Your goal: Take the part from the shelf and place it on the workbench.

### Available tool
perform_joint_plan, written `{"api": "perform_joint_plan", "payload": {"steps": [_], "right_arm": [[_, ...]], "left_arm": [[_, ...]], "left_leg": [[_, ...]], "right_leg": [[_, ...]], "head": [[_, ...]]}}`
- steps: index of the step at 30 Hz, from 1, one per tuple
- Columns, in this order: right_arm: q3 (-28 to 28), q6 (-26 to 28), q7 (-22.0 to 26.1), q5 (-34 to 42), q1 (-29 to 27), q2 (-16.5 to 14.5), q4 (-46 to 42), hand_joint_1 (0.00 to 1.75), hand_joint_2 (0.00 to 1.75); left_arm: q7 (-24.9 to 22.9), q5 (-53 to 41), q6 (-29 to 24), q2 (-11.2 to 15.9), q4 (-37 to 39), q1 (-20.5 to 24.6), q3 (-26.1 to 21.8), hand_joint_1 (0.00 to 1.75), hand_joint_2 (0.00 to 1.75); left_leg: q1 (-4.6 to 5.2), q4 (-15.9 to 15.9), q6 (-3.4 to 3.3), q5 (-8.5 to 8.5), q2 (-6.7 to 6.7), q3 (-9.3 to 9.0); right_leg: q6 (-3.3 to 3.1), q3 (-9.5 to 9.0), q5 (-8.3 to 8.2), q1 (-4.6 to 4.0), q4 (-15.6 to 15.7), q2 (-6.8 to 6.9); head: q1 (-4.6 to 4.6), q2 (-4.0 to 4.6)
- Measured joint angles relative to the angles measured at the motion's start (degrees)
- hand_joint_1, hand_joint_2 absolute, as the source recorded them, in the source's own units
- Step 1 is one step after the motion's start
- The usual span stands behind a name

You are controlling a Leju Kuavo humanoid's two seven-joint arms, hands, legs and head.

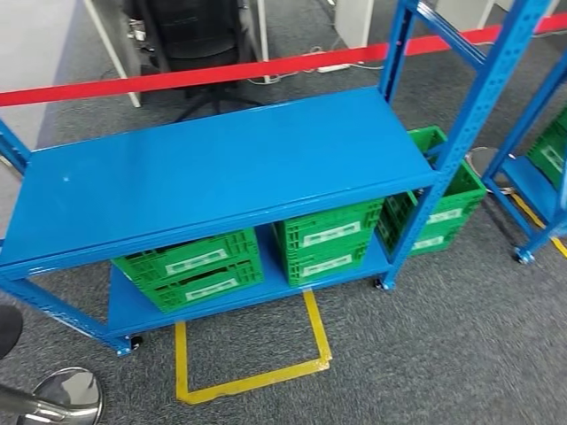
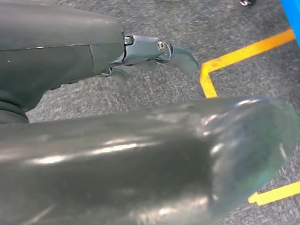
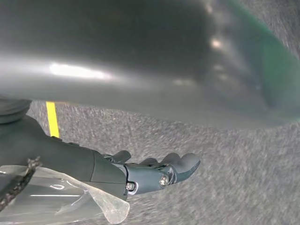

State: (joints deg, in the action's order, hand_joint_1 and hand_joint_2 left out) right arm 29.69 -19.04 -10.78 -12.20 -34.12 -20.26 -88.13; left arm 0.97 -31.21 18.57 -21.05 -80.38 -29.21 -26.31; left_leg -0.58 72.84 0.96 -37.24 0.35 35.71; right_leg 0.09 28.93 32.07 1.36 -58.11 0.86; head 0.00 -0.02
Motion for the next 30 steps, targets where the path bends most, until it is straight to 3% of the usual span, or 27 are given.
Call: {"api": "perform_joint_plan", "payload": {"steps": [1,2,4,5,7,8,10,12,14,16,17,18,20,21,23,25,27,29,30], "right_arm": [[0.05,-0.02,0.00,0.00,0.01,0.01,0.00,0.00,0.00],[0.10,-0.02,0.00,0.00,0.03,0.01,0.00,0.00,0.00],[0.13,-0.03,0.00,0.00,0.07,0.01,0.00,0.00,0.00],[0.13,-0.05,0.00,0.00,0.10,0.00,0.02,0.00,0.00],[0.15,-0.08,-0.02,-0.01,0.07,-0.01,0.05,0.00,0.00],[0.17,-0.11,-0.03,-0.03,0.13,-0.01,0.08,0.00,0.00],[0.20,-0.22,-0.05,-0.11,0.43,-0.01,0.05,0.00,0.00],[0.24,-0.34,0.05,-0.19,0.81,-0.01,0.00,0.00,0.00],[0.41,-0.40,0.15,-0.38,0.88,-0.01,0.08,0.00,0.00],[0.58,-0.41,0.19,-0.57,0.85,-0.01,0.26,0.00,0.00],[0.62,-0.41,0.21,-0.60,0.85,-0.01,0.33,0.00,0.00],[0.63,-0.41,0.22,-0.61,0.87,-0.01,0.37,0.00,0.00],[0.64,-0.42,0.25,-0.61,0.91,-0.01,0.42,0.00,0.00],[0.66,-0.45,0.28,-0.62,0.91,-0.01,0.47,0.00,0.00],[0.72,-0.51,0.30,-0.70,0.89,0.01,0.61,0.00,0.00],[0.79,-0.56,0.34,-0.75,0.91,0.01,0.66,0.00,0.00],[0.87,-0.58,0.44,-0.74,0.99,0.01,0.66,0.00,0.00],[0.95,-0.60,0.51,-0.74,0.91,0.02,0.71,0.00,0.00],[0.98,-0.60,0.52,-0.74,0.86,0.02,0.74,0.00,0.00]], "left_arm": [[-0.01,0.02,0.03,0.00,-0.06,-0.18,0.10,0.00,0.00],[-0.01,0.02,0.05,0.00,-0.10,-0.39,0.18,0.00,0.00],[-0.02,0.03,0.08,0.01,-0.30,-0.81,0.27,0.00,0.00],[-0.04,0.03,0.08,0.03,-0.48,-0.94,0.31,0.00,0.00],[-0.08,0.13,0.04,0.09,-0.85,-1.01,0.47,0.00,0.00],[-0.14,0.30,-0.04,0.11,-0.98,-1.08,0.54,0.00,0.00],[-0.22,0.73,-0.45,0.08,-1.09,-1.32,0.71,0.00,0.00],[-0.22,1.00,-1.04,-0.01,-1.11,-1.33,0.97,0.00,0.00],[-0.17,1.07,-1.42,-0.07,-1.12,-1.03,1.35,0.00,0.00],[-0.14,1.04,-1.54,-0.09,-1.12,-0.87,1.66,0.00,0.00],[-0.14,1.03,-1.56,-0.09,-1.12,-0.87,1.78,0.00,0.00],[-0.14,1.03,-1.58,-0.09,-1.12,-0.88,1.85,0.00,0.00],[-0.14,1.02,-1.60,-0.09,-1.12,-0.88,1.97,0.00,0.00],[-0.14,1.02,-1.61,-0.08,-1.13,-0.83,2.01,0.00,0.00],[-0.13,0.95,-1.63,-0.07,-1.13,-0.78,2.07,0.00,0.00],[-0.10,0.84,-1.60,-0.05,-1.13,-0.92,2.09,0.00,0.00],[-0.09,0.81,-1.43,-0.03,-1.14,-1.07,2.10,0.00,0.00],[-0.08,0.84,-1.21,-0.03,-1.14,-0.98,2.14,0.00,0.00],[-0.07,0.85,-1.14,-0.03,-1.14,-0.91,2.16,0.00,0.00]], "left_leg": [[0.02,1.87,-0.10,-0.42,-0.04,1.46],[0.09,1.88,-0.32,0.30,-0.08,1.99],[0.56,-3.72,-1.40,4.62,-1.07,0.21],[1.09,-7.15,-2.20,6.30,-2.67,-1.08],[1.97,-11.48,-3.12,7.63,-5.46,-2.71],[2.20,-11.85,-3.20,7.41,-5.88,-2.81],[1.94,-12.68,-3.18,8.14,-4.63,-3.17],[1.34,-13.90,-3.46,8.45,-3.16,-3.95],[0.96,-14.48,-3.74,8.55,-1.55,-4.37],[0.84,-14.51,-3.80,8.30,0.19,-4.58],[0.77,-14.50,-3.71,8.12,1.07,-4.83],[0.67,-14.48,-3.52,7.89,1.92,-5.21],[0.48,-14.41,-2.92,7.32,3.50,-6.02],[0.47,-14.23,-2.54,7.02,4.26,-6.20],[0.41,-14.08,-1.76,6.83,5.51,-6.06],[0.21,-14.11,-1.11,6.92,6.42,-5.73],[0.25,-12.43,-0.54,5.84,4.67,-4.90],[0.30,-6.30,-0.02,2.67,1.51,-1.91],[0.25,-2.35,0.16,1.04,0.69,0.10]], "right_leg": [[-0.08,-0.32,0.47,-0.15,0.01,0.82],[-0.16,-0.75,0.97,-0.31,0.02,1.62],[-0.32,-1.99,1.97,-0.65,0.10,3.10],[-0.29,-2.63,2.45,-0.84,0.13,3.82],[0.06,-3.41,3.11,-1.10,0.18,5.14],[0.32,-3.70,3.31,-1.19,0.30,5.81],[0.86,-4.72,3.76,-1.25,0.76,6.68],[1.34,-4.52,5.33,-1.20,-1.03,4.17],[1.78,-0.84,8.22,-0.95,-7.64,0.47],[2.22,3.88,9.54,-0.63,-14.27,-0.70],[2.43,5.25,8.56,-0.48,-15.12,-0.80],[2.59,5.46,6.37,-0.33,-13.67,-0.91],[2.88,3.65,1.14,0.07,-6.90,-2.61],[2.86,2.51,-0.32,0.28,-3.69,-3.87],[2.46,1.28,-0.65,0.34,-1.05,-5.49],[1.72,0.89,-0.65,0.24,-0.69,-4.55],[1.02,0.59,-0.69,0.36,-0.41,-3.17],[0.44,0.33,-0.45,0.34,-0.25,-1.46],[0.25,0.33,-0.24,0.28,-0.25,-0.54]], "head": [[0.00,0.00],[0.01,0.00],[0.01,0.00],[-0.05,0.00],[-0.04,0.00],[-0.01,0.00],[0.06,-0.01],[-0.19,0.00],[-0.57,0.01],[-0.69,0.00],[-0.72,0.00],[-0.72,0.00],[-0.77,0.00],[-0.84,0.00],[-0.93,0.00],[-0.92,-0.01],[-0.63,-0.01],[-0.23,0.00],[-0.13,0.00]]}}
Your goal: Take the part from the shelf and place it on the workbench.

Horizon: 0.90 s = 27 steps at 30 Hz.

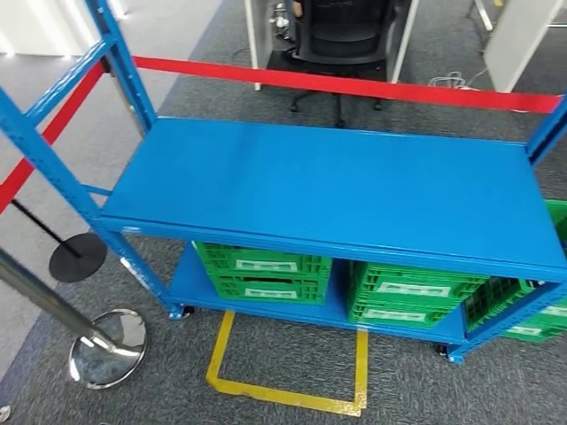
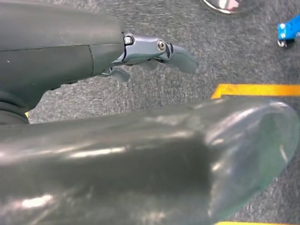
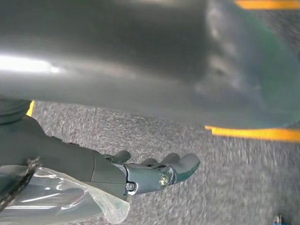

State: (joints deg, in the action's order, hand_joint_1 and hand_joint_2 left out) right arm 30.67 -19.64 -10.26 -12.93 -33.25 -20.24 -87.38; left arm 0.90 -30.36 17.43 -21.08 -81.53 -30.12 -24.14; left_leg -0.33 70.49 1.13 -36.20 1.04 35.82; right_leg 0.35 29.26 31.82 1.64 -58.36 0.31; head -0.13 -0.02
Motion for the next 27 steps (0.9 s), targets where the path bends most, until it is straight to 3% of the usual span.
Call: {"api": "perform_joint_plan", "payload": {"steps": [1,2,3,5,7,11,14,21,24,26,27], "right_arm": [[0.03,-0.01,0.00,-0.01,-0.01,0.00,0.04,0.00,0.00],[0.06,-0.01,0.01,-0.01,0.02,0.00,0.06,0.00,0.00],[0.08,-0.01,0.01,-0.02,0.06,0.00,0.09,0.00,0.00],[0.08,0.04,0.04,0.02,0.19,0.00,0.13,0.00,0.00],[0.07,0.26,0.10,0.26,0.37,0.00,0.15,0.00,0.00],[0.04,0.74,0.15,0.72,0.48,0.00,0.17,0.00,0.00],[0.04,0.95,0.16,0.76,0.46,0.00,0.17,0.00,0.00],[0.04,0.77,0.32,0.61,0.47,0.00,0.19,0.00,0.00],[0.04,0.67,0.37,0.61,0.53,0.00,0.17,0.00,0.00],[0.05,0.60,0.39,0.65,0.59,0.00,0.17,0.00,0.00],[0.07,0.57,0.39,0.68,0.60,0.00,0.18,0.00,0.00]], "left_arm": [[0.00,0.00,0.04,0.01,0.00,0.00,0.01,0.00,0.00],[0.00,0.02,0.04,0.01,0.00,-0.06,0.02,0.00,0.00],[0.00,0.10,0.04,0.01,0.00,-0.13,0.02,0.00,0.00],[-0.01,0.49,0.02,0.03,-0.02,-0.33,0.02,0.00,0.00],[-0.06,0.97,-0.01,0.05,-0.08,-0.53,0.02,0.00,0.00],[-0.18,1.69,-0.04,0.02,-0.24,-0.74,0.13,0.00,0.00],[-0.20,1.86,-0.03,0.04,-0.33,-0.74,0.24,0.00,0.00],[-0.20,2.01,0.21,0.06,-0.81,-0.79,0.34,0.00,0.00],[-0.20,2.02,0.21,0.07,-0.99,-0.87,0.34,0.00,0.00],[-0.23,2.05,0.21,0.04,-1.21,-0.96,0.34,0.00,0.00],[-0.25,2.07,0.21,0.02,-1.29,-0.96,0.36,0.00,0.00]], "left_leg": [[-0.05,3.19,0.12,-0.94,-0.38,1.64],[-0.08,4.63,0.16,-0.81,-0.53,2.44],[-0.08,3.76,0.11,0.45,-0.65,2.10],[-0.03,-3.12,-0.36,4.52,-1.01,-1.17],[0.16,-9.41,-0.93,6.68,-1.49,-4.18],[0.25,-11.14,-0.53,6.46,-1.81,-4.79],[0.30,-11.15,-0.91,6.23,-1.95,-4.90],[0.71,-10.94,-1.86,5.73,-2.15,-5.08],[0.82,-11.30,-2.60,5.67,-2.06,-5.19],[0.52,-12.31,-3.22,6.04,-1.92,-5.85],[0.36,-12.80,-3.49,6.23,-1.84,-6.23]], "right_leg": [[-0.11,-0.06,0.24,-0.05,0.00,0.91],[-0.14,-0.18,0.51,-0.08,0.00,1.71],[-0.10,-0.44,0.79,-0.09,0.00,2.37],[0.15,-1.21,1.30,-0.10,0.00,3.26],[0.56,-1.55,1.77,-0.37,-0.17,3.71],[0.60,-1.62,1.91,-0.61,0.01,3.70],[0.85,-1.93,1.77,-0.57,0.56,3.51],[1.99,-2.35,1.45,-0.23,1.33,3.37],[2.63,-2.78,1.47,-0.02,1.75,3.46],[2.96,-2.74,2.26,-0.02,0.83,2.43],[3.00,-1.83,3.37,-0.03,-1.18,1.58]], "head": [[0.03,0.00],[0.02,0.00],[0.04,0.00],[0.02,0.00],[0.00,0.00],[-0.11,0.00],[-0.13,0.00],[-0.09,0.00],[-0.07,0.00],[-0.20,0.00],[-0.33,0.00]]}}
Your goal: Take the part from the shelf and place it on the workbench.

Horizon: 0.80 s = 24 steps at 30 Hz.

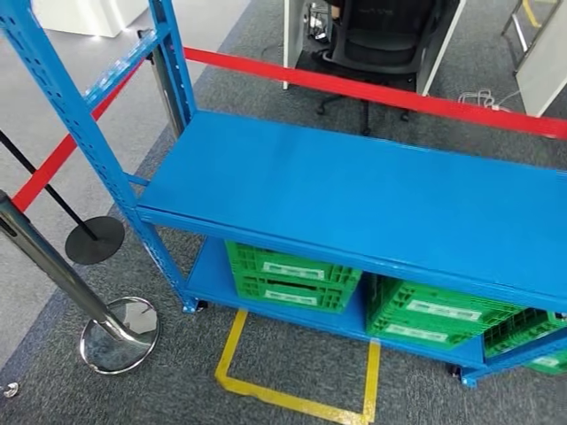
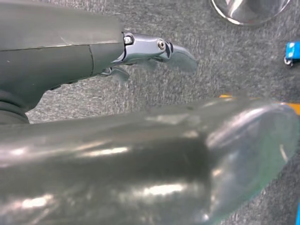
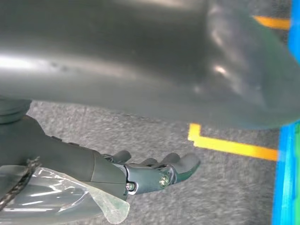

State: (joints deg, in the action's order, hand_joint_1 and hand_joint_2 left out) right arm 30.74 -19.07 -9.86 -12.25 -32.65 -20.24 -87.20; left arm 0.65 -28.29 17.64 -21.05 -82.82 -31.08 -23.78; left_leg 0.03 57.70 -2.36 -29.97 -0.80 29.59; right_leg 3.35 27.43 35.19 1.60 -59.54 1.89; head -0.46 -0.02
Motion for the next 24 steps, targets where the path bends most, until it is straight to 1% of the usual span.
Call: {"api": "perform_joint_plan", "payload": {"steps": [1,2,3,4,5,6,7,8,9,10,11,13,14,15,16,17,18,19,20,21,22,23,24], "right_arm": [[0.03,-0.02,0.01,0.04,-0.02,0.00,0.04,0.00,0.00],[0.07,-0.03,0.01,0.08,-0.05,0.00,0.09,0.00,0.00],[0.09,-0.03,0.01,0.08,-0.07,0.00,0.15,0.00,0.00],[0.10,-0.04,0.00,0.10,-0.10,0.00,0.22,0.00,0.00],[0.10,-0.04,-0.01,0.11,-0.12,0.00,0.26,0.00,0.00],[0.10,-0.04,-0.01,0.11,-0.13,0.00,0.29,0.00,0.00],[0.11,-0.05,-0.02,0.12,-0.14,0.00,0.30,0.00,0.00],[0.10,-0.06,-0.02,0.13,-0.14,0.00,0.32,0.00,0.00],[0.09,-0.08,-0.03,0.14,-0.13,0.00,0.34,0.00,0.00],[0.09,-0.10,-0.04,0.15,-0.15,0.00,0.37,0.00,0.00],[0.09,-0.11,-0.04,0.17,-0.18,0.00,0.39,0.00,0.00],[0.14,-0.11,-0.04,0.20,-0.25,0.00,0.39,0.00,0.00],[0.16,-0.10,-0.04,0.22,-0.26,0.00,0.39,0.00,0.00],[0.18,-0.11,-0.03,0.25,-0.26,0.00,0.39,0.00,0.00],[0.19,-0.13,-0.03,0.26,-0.24,0.00,0.39,0.00,0.00],[0.20,-0.15,-0.02,0.27,-0.22,0.00,0.39,0.00,0.00],[0.21,-0.19,-0.02,0.27,-0.21,0.00,0.39,0.00,0.00],[0.24,-0.22,-0.02,0.25,-0.20,0.00,0.40,0.00,0.00],[0.28,-0.25,-0.02,0.22,-0.20,0.00,0.40,0.00,0.00],[0.33,-0.26,-0.02,0.18,-0.21,0.00,0.41,0.00,0.00],[0.38,-0.27,-0.02,0.14,-0.21,0.00,0.41,0.00,0.00],[0.40,-0.23,-0.02,0.11,-0.19,-0.01,0.43,0.00,0.00],[0.41,-0.17,-0.02,0.10,-0.14,-0.01,0.44,0.00,0.00]], "left_arm": [[-0.01,0.02,0.00,-0.02,-0.04,-0.01,0.03,0.00,0.00],[-0.02,0.02,0.00,-0.01,-0.08,0.00,0.08,0.00,0.00],[-0.03,0.03,0.00,-0.02,-0.09,-0.01,0.13,0.00,0.00],[-0.03,0.04,0.00,-0.02,-0.10,-0.05,0.17,0.00,0.00],[-0.04,0.06,0.00,-0.02,-0.11,-0.06,0.22,0.00,0.00],[-0.04,0.08,0.00,-0.02,-0.11,-0.08,0.27,0.00,0.00],[-0.04,0.09,0.00,-0.02,-0.11,-0.09,0.32,0.00,0.00],[-0.04,0.09,0.00,-0.01,-0.12,-0.09,0.35,0.00,0.00],[-0.05,0.09,0.00,-0.01,-0.15,-0.10,0.38,0.00,0.00],[-0.05,0.09,0.00,0.01,-0.20,-0.11,0.39,0.00,0.00],[-0.06,0.09,0.00,0.02,-0.27,-0.12,0.39,0.00,0.00],[-0.06,0.09,0.00,0.03,-0.44,-0.16,0.41,0.00,0.00],[-0.06,0.11,0.00,0.03,-0.54,-0.16,0.43,0.00,0.00],[-0.06,0.13,0.00,0.02,-0.64,-0.16,0.45,0.00,0.00],[-0.08,0.15,0.00,0.02,-0.72,-0.19,0.48,0.00,0.00],[-0.11,0.17,0.00,0.02,-0.77,-0.21,0.50,0.00,0.00],[-0.16,0.20,0.00,0.02,-0.79,-0.26,0.52,0.00,0.00],[-0.22,0.25,0.00,0.02,-0.79,-0.33,0.52,0.00,0.00],[-0.33,0.34,-0.01,0.03,-0.80,-0.37,0.52,0.00,0.00],[-0.47,0.47,-0.04,0.03,-0.80,-0.40,0.52,0.00,0.00],[-0.62,0.60,-0.10,0.03,-0.82,-0.43,0.52,0.00,0.00],[-0.75,0.70,-0.16,0.03,-0.85,-0.46,0.52,0.00,0.00],[-0.85,0.76,-0.23,0.03,-0.90,-0.51,0.54,0.00,0.00]], "left_leg": [[-0.04,-0.23,-0.18,0.06,0.04,-0.20],[-0.02,-0.30,-0.31,0.00,0.13,-0.29],[0.02,-0.29,-0.36,-0.12,0.24,-0.38],[0.03,-0.29,-0.33,-0.31,0.37,-0.58],[0.01,-0.28,-0.20,-0.56,0.51,-0.91],[-0.06,-0.26,0.02,-0.88,0.65,-1.40],[-0.14,-0.24,0.33,-1.27,0.76,-1.94],[-0.09,-0.11,0.74,-1.71,0.85,-2.38],[-0.03,-0.02,1.14,-2.07,0.93,-2.69],[0.05,0.04,1.50,-2.31,0.98,-2.84],[0.09,0.03,1.81,-2.41,1.03,-2.88],[-0.11,0.02,2.32,-2.66,1.03,-3.07],[-0.20,0.77,2.65,-3.17,1.00,-2.84],[-0.27,2.61,2.96,-4.15,0.97,-2.04],[-0.33,5.70,3.25,-5.51,0.94,-0.45],[-0.37,9.64,3.44,-6.98,0.94,1.77],[-0.41,13.44,3.55,-8.04,0.94,4.11],[-0.42,16.02,3.57,-8.17,0.94,5.96],[-0.41,16.60,3.47,-7.10,0.94,6.89],[-0.38,15.02,3.25,-4.95,0.95,6.79],[-0.31,11.83,2.88,-2.23,0.97,5.86],[-0.19,8.52,2.40,-0.14,1.02,4.69],[-0.01,5.57,1.93,1.16,1.04,3.64]], "right_leg": [[-0.06,1.85,1.49,0.00,-3.26,-0.91],[-0.11,4.26,3.10,0.00,-7.29,-1.46],[-0.11,6.64,4.14,0.00,-10.96,-1.67],[-0.11,8.35,4.11,0.01,-13.12,-1.76],[-0.11,9.00,2.88,0.03,-13.13,-1.77],[-0.13,8.47,0.54,0.07,-10.82,-1.76],[-0.18,7.17,-2.09,0.11,-7.10,-1.74],[-0.23,5.75,-3.90,0.07,-3.59,-1.75],[-0.46,4.56,-4.94,0.03,-1.06,-1.79],[-0.74,3.92,-5.10,-0.07,0.16,-1.83],[-1.10,3.70,-4.78,-0.23,0.29,-1.88],[-1.93,3.51,-4.69,-0.26,0.42,-1.90],[-2.34,3.34,-4.64,-0.21,0.55,-1.87],[-2.72,3.11,-4.56,-0.11,0.68,-1.82],[-3.05,2.89,-4.42,-0.08,0.75,-1.77],[-3.31,2.70,-4.20,-0.10,0.77,-1.73],[-3.45,2.52,-3.96,-0.15,0.77,-1.73],[-3.52,2.32,-3.70,-0.19,0.76,-1.76],[-3.49,2.03,-3.38,-0.24,0.76,-1.82],[-3.42,1.62,-3.02,-0.28,0.77,-1.89],[-3.35,1.14,-2.64,-0.33,0.79,-1.95],[-3.25,0.67,-2.27,-0.33,0.82,-1.99],[-3.05,0.37,-1.94,-0.40,0.80,-2.08]], "head": [[-0.12,0.00],[-0.17,0.00],[-0.19,0.00],[-0.18,0.00],[-0.17,0.00],[-0.19,0.00],[-0.20,0.00],[-0.25,0.00],[-0.26,0.00],[-0.20,0.00],[-0.14,0.00],[0.01,0.00],[0.13,0.00],[0.23,0.00],[0.34,0.00],[0.44,0.00],[0.42,0.00],[0.43,0.00],[0.44,0.00],[0.43,0.00],[0.44,0.00],[0.39,0.00],[0.39,0.00]]}}
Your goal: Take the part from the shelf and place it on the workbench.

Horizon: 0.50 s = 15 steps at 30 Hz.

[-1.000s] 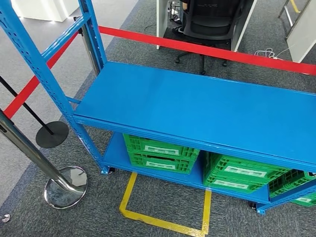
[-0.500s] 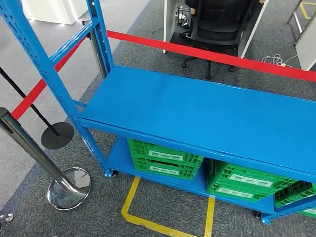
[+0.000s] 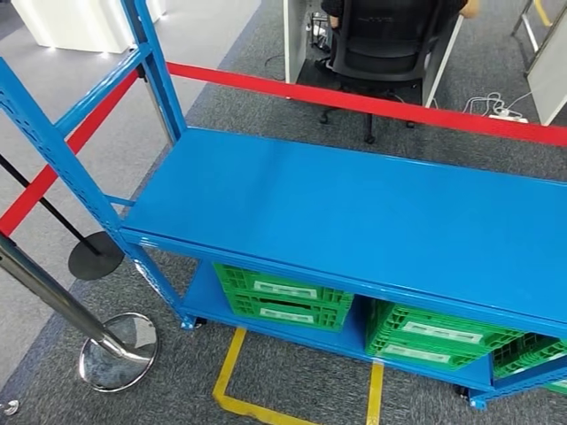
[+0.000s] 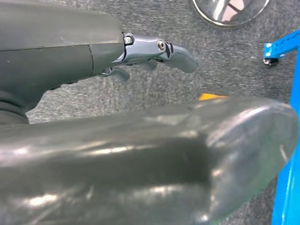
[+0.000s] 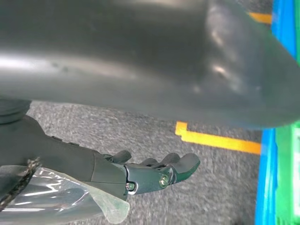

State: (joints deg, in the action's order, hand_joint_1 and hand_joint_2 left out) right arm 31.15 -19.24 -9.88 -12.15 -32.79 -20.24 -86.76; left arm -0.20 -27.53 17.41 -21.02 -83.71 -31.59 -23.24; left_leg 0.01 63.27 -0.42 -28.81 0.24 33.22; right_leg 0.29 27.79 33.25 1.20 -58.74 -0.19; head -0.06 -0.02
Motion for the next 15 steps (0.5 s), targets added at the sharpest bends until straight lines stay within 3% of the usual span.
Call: {"api": "perform_joint_plan", "payload": {"steps": [3,6,7,9,10,11,12,14,15], "right_arm": [[-0.03,0.33,-0.02,-0.02,0.06,-0.01,0.05,0.00,0.00],[-0.07,0.62,-0.02,0.01,0.17,0.00,0.04,0.00,0.00],[-0.06,0.66,-0.03,0.01,0.20,0.01,0.04,0.00,0.00],[-0.02,0.68,-0.04,0.02,0.22,0.01,0.08,0.00,0.00],[-0.01,0.70,-0.04,0.02,0.20,0.01,0.10,0.00,0.00],[0.02,0.75,-0.04,0.03,0.19,0.01,0.13,0.00,0.00],[0.03,0.80,-0.05,0.05,0.19,0.01,0.15,0.00,0.00],[0.05,0.91,-0.08,0.15,0.21,0.01,0.16,0.00,0.00],[0.04,0.95,-0.11,0.20,0.24,0.01,0.16,0.00,0.00]], "left_arm": [[-0.17,0.05,-0.24,0.00,-0.23,-0.20,0.21,0.00,0.00],[-0.27,0.10,-0.40,-0.01,-0.52,-0.42,0.43,0.00,0.00],[-0.31,0.13,-0.40,-0.02,-0.59,-0.43,0.50,0.00,0.00],[-0.37,0.16,-0.40,-0.03,-0.64,-0.41,0.59,0.00,0.00],[-0.39,0.17,-0.40,-0.03,-0.64,-0.42,0.61,0.00,0.00],[-0.41,0.19,-0.39,-0.03,-0.64,-0.42,0.63,0.00,0.00],[-0.44,0.21,-0.36,-0.03,-0.64,-0.42,0.66,0.00,0.00],[-0.52,0.27,-0.30,-0.03,-0.65,-0.43,0.73,0.00,0.00],[-0.57,0.31,-0.27,-0.02,-0.65,-0.42,0.75,0.00,0.00]], "left_leg": [[0.41,-3.13,-0.73,0.02,-0.04,-0.86],[-0.05,-4.69,-1.18,0.27,-0.15,-1.62],[-0.20,-5.07,-1.38,0.33,-0.23,-1.91],[-0.17,-5.19,-1.74,0.16,-0.40,-2.11],[-0.15,-5.19,-1.81,0.02,-0.45,-2.20],[-0.14,-5.18,-1.82,-0.14,-0.49,-2.35],[-0.16,-5.18,-1.75,-0.34,-0.49,-2.61],[-0.17,-5.14,-1.40,-0.87,-0.49,-3.34],[-0.04,-4.99,-1.11,-1.20,-0.47,-3.63]], "right_leg": [[0.92,0.00,0.25,-0.08,0.26,-0.07],[1.76,0.24,1.47,-0.08,-0.87,0.06],[1.96,1.40,2.80,-0.08,-3.26,0.09],[2.25,5.60,5.77,-0.10,-10.47,0.11],[2.35,7.51,6.34,-0.09,-13.32,0.13],[2.43,8.56,5.79,-0.08,-14.37,0.14],[2.46,8.46,4.10,-0.06,-13.20,0.16],[2.34,5.74,-0.40,-0.06,-6.43,0.49],[2.12,4.37,-1.85,-0.10,-3.20,0.63]], "head": [[0.20,0.00],[0.15,0.00],[0.10,0.00],[0.06,0.00],[0.08,0.00],[0.08,0.00],[0.07,0.00],[0.05,0.00],[0.04,0.00]]}}
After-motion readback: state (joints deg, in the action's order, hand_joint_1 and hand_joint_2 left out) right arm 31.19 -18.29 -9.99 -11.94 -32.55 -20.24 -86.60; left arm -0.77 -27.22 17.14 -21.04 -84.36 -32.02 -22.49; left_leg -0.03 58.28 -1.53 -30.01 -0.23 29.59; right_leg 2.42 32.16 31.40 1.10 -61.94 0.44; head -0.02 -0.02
